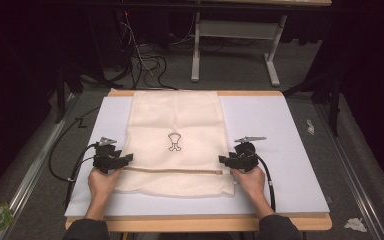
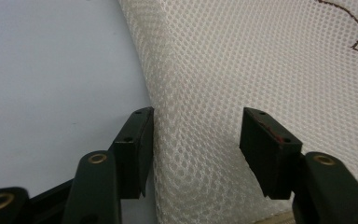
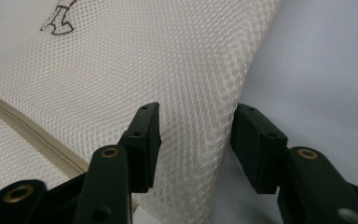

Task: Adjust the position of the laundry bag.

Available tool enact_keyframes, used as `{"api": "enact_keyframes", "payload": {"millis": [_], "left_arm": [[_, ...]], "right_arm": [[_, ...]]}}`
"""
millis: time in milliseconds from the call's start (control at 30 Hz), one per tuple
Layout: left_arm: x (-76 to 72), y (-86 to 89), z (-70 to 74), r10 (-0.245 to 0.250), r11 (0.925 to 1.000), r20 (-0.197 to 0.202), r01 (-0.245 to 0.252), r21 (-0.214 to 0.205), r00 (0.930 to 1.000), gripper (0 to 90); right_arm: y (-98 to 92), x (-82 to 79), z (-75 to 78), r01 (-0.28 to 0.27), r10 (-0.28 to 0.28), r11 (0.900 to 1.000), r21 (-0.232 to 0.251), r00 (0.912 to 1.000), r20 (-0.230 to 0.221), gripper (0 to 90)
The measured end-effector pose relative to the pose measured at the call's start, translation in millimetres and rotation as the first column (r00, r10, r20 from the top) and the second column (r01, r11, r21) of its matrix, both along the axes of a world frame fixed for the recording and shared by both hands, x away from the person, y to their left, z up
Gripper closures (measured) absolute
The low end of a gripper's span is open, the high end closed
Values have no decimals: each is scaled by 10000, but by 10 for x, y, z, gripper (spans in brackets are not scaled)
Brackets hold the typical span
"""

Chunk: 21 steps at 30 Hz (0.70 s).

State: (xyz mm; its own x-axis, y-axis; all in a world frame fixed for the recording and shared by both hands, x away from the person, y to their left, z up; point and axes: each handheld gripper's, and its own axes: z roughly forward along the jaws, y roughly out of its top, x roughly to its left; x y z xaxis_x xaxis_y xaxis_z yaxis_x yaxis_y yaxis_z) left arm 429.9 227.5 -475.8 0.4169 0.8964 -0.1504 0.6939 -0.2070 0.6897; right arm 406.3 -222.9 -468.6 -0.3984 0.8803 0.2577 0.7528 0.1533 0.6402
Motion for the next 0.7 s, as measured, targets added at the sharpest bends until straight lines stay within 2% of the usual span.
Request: {"api": "enact_keyframes", "payload": {"millis": [67,133,267,333,367,400,467,700], "left_arm": [[3,0,6,13,9999,-4,-13,138,10000,531],[3,-2,5,-5,10000,-10,5,97,10000,569],[11,-21,20,-113,9997,-88,115,208,9999,654],[15,-17,22,-137,9997,-105,139,190,9999,716],[26,0,29,-248,9997,-199,248,5,9995,757],[26,0,29,-248,9997,-199,248,5,9995,800],[39,11,42,-224,9995,-369,216,-228,9991,826],[45,17,70,-211,9985,-269,197,-508,9994,855]], "right_arm": [[11,19,-14,-52,52,10000,-20,10000,-54,598],[18,24,-16,-80,80,9999,-114,10000,-57,619],[14,31,0,-198,196,9997,-159,9997,-131,743],[12,34,3,-259,257,9996,-146,9996,-125,768],[10,43,2,-360,359,9992,-149,9993,-104,820],[10,43,2,-360,359,9992,-149,9993,-104,820],[23,44,10,-463,461,9987,-216,9989,-60,846],[6,31,25,-555,557,9983,-155,9984,125,864]]}}
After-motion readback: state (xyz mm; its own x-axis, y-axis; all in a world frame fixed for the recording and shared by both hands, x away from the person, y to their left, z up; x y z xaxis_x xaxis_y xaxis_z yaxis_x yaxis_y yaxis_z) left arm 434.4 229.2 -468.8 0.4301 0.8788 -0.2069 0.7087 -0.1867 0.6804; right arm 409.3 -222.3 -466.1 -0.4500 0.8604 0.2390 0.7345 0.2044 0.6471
